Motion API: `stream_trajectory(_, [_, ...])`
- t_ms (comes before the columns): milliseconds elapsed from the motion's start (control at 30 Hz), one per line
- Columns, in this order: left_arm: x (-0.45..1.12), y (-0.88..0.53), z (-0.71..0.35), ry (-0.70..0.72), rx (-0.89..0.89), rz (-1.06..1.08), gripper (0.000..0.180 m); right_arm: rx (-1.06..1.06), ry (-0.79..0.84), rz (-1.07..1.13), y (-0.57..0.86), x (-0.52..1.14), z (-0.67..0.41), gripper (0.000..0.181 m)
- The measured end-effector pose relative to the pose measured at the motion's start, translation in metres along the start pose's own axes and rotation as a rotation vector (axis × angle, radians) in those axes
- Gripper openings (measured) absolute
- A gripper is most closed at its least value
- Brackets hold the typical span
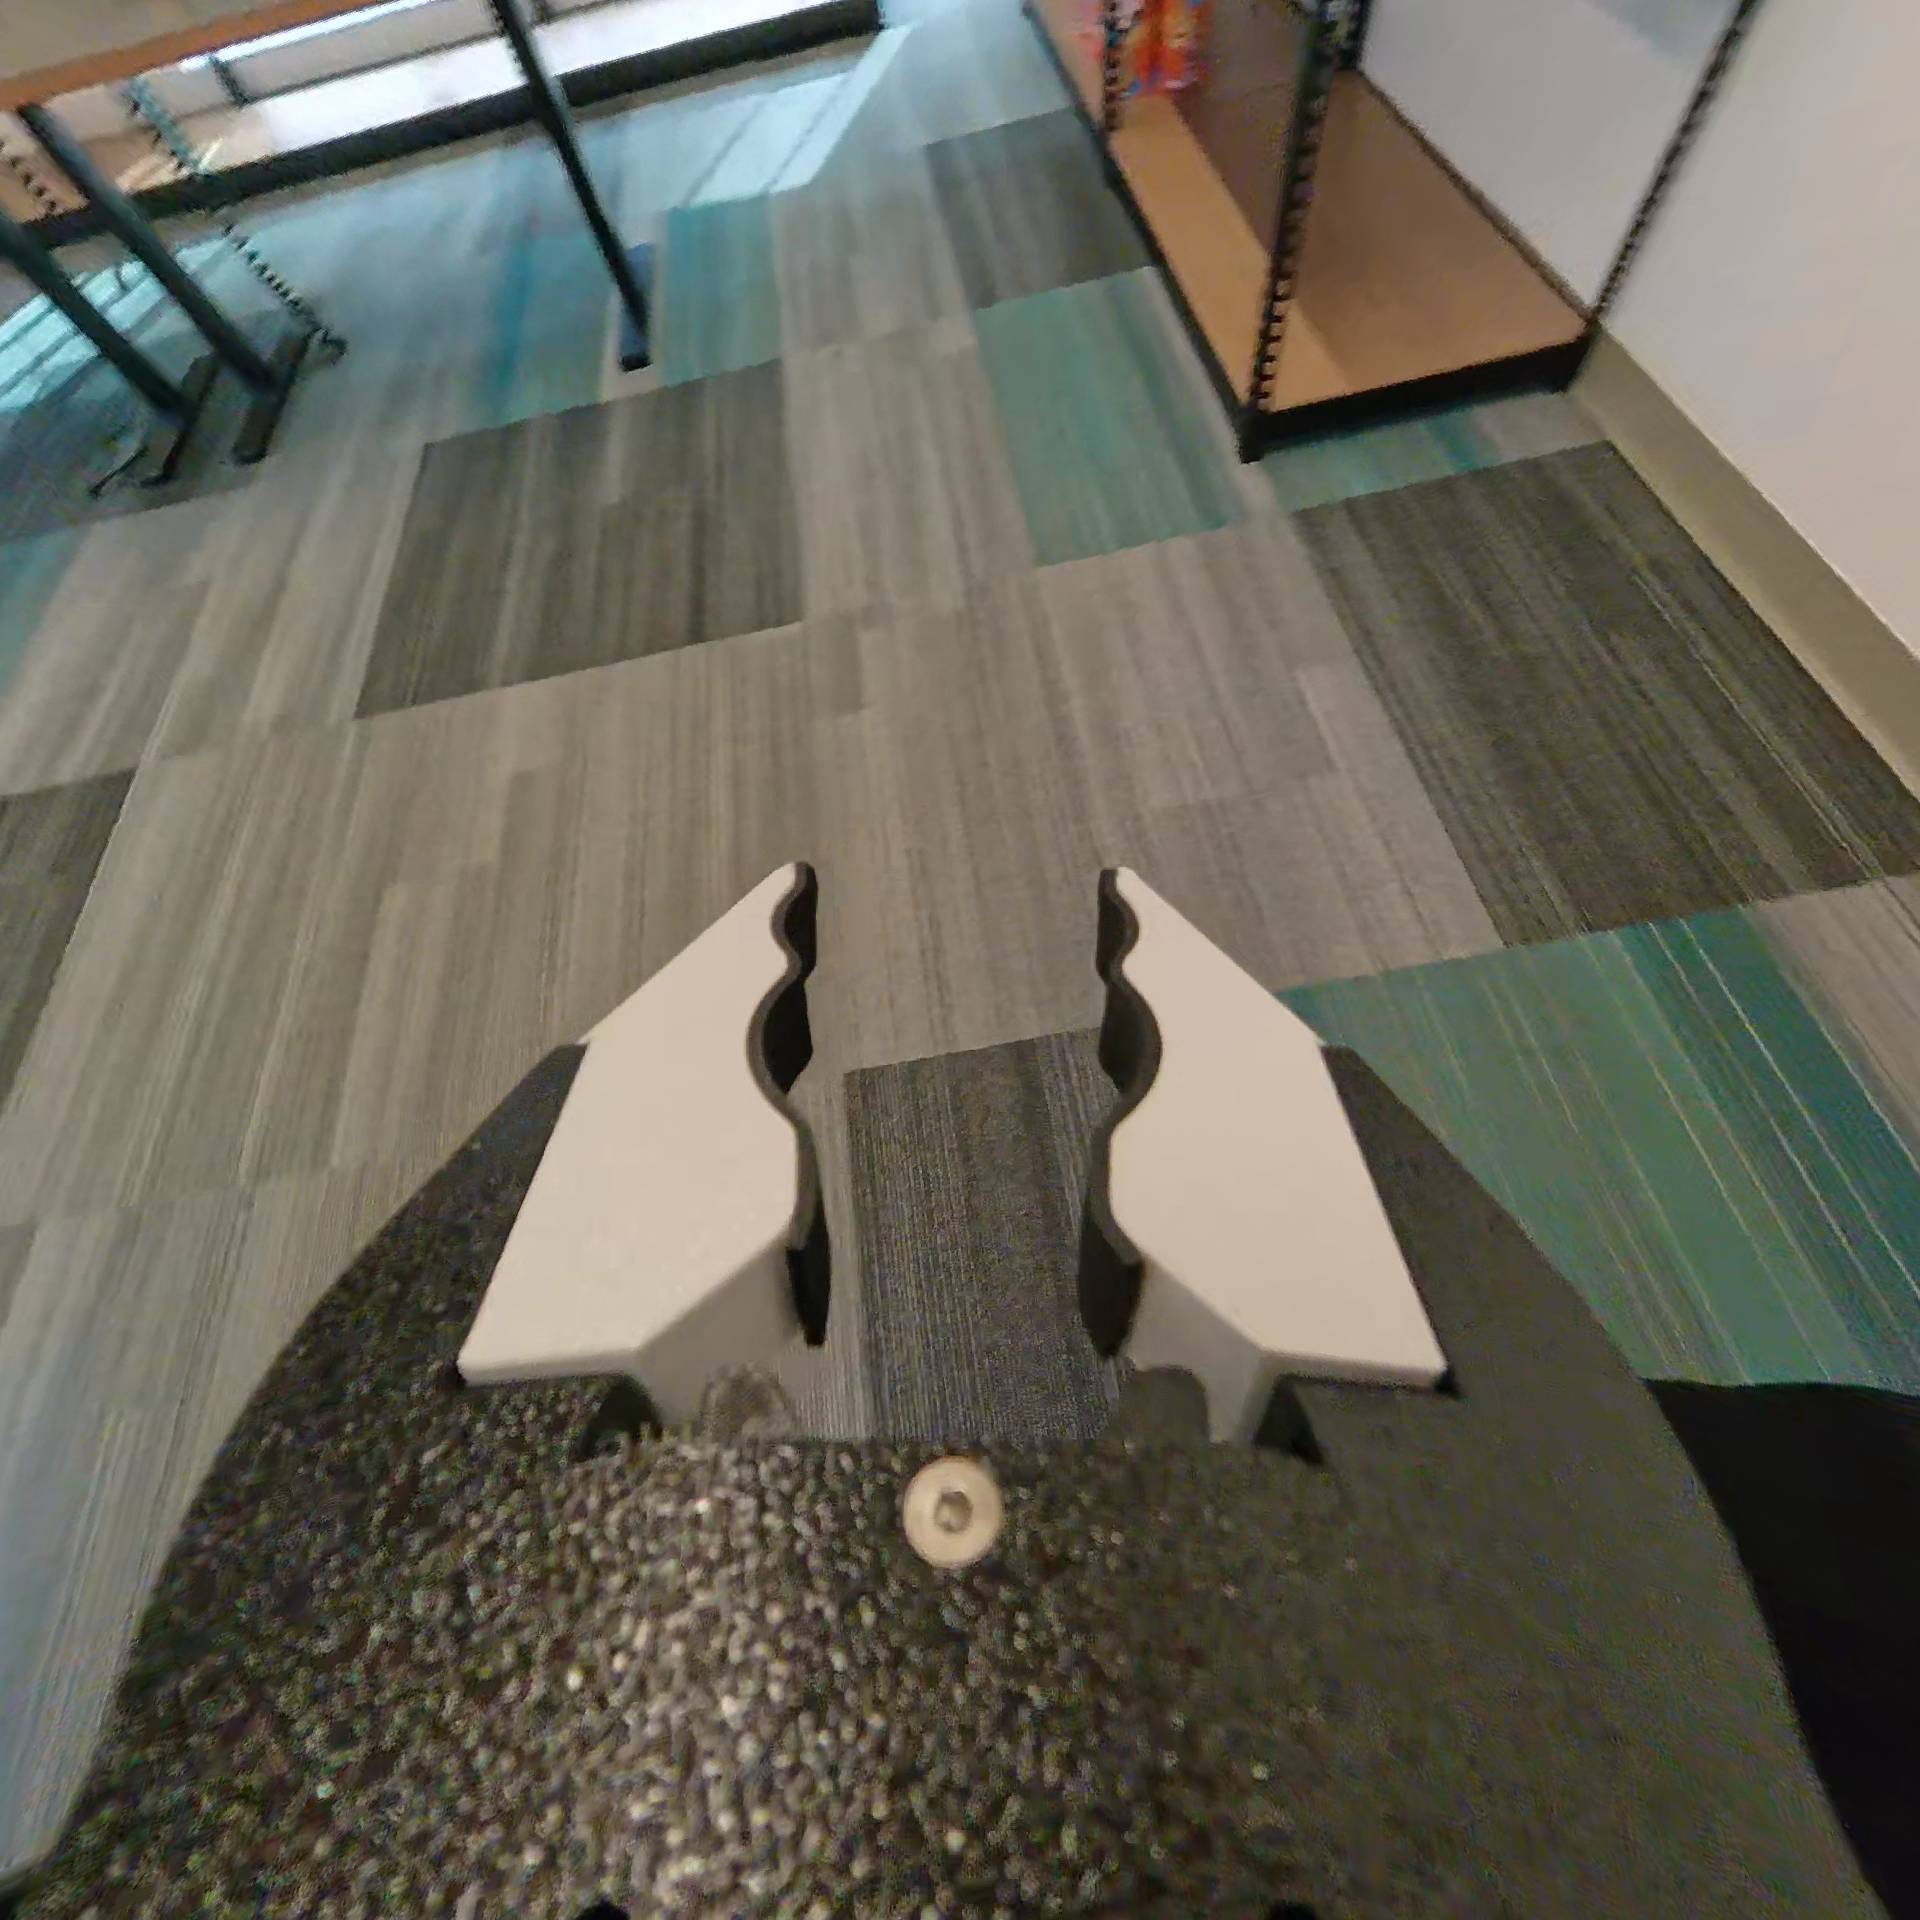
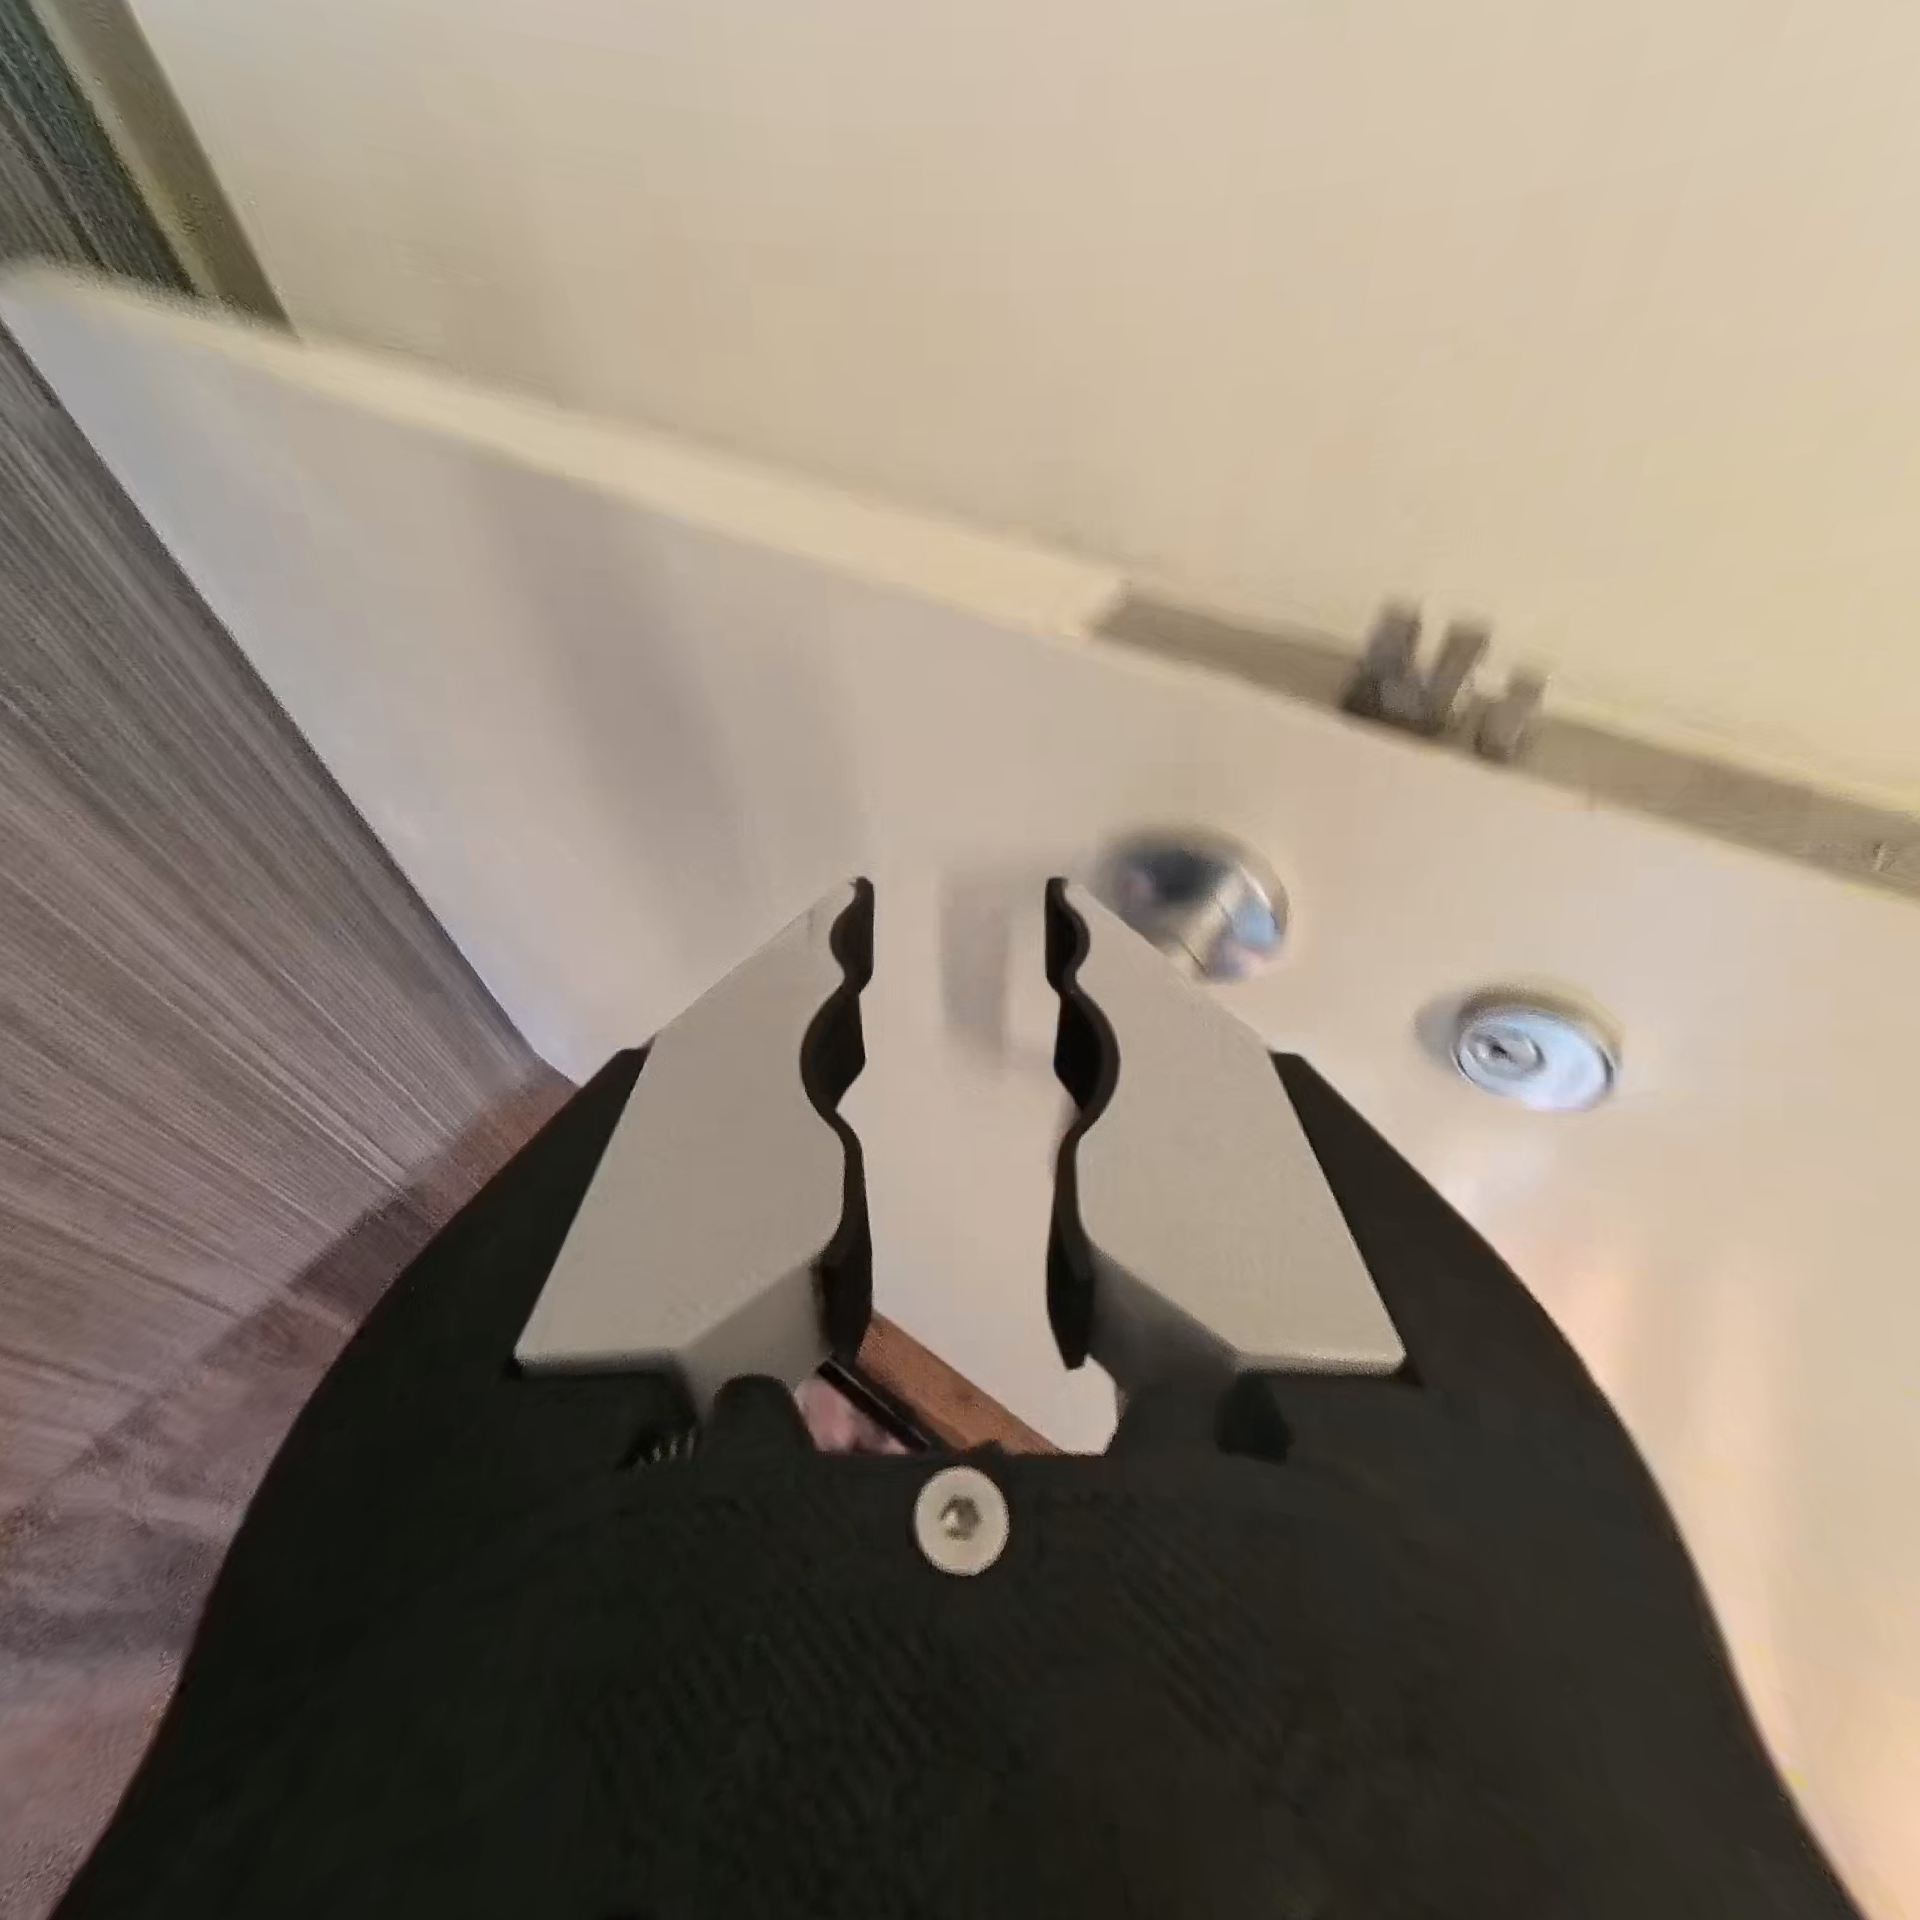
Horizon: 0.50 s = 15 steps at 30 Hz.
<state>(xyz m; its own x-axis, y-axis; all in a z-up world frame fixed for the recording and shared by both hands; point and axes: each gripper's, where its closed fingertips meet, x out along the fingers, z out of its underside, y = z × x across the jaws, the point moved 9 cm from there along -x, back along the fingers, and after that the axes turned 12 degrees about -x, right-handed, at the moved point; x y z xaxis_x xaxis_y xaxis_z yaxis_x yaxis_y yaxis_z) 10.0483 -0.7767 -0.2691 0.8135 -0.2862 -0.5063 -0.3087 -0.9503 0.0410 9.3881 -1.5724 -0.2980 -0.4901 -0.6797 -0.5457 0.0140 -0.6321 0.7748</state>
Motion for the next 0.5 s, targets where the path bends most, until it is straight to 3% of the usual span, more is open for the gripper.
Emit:
stream_trajectory(100, [0.018, -0.041, -0.009, 0.021, -0.052, -0.070, 0.052, 0.105, 0.272, -0.024, -0.057, -0.056, -0.109, 0.055])
stream_trajectory(133, [0.027, -0.055, -0.014, 0.028, -0.084, -0.091, 0.052, 0.106, 0.361, -0.051, -0.082, -0.081, -0.153, 0.055])
stream_trajectory(233, [0.052, -0.099, -0.033, 0.044, -0.172, -0.159, 0.053, -0.044, 0.585, -0.165, -0.168, -0.168, -0.298, 0.062])
stream_trajectory(333, [0.073, -0.148, -0.061, 0.060, -0.283, -0.228, 0.053, -0.251, 0.850, -0.271, -0.243, -0.288, -0.449, 0.061])
stream_trajectory(500, [0.086, -0.229, -0.103, 0.170, -0.365, -0.333, 0.055, -0.247, 1.375, -0.694, -0.331, -0.581, -0.667, 0.057])
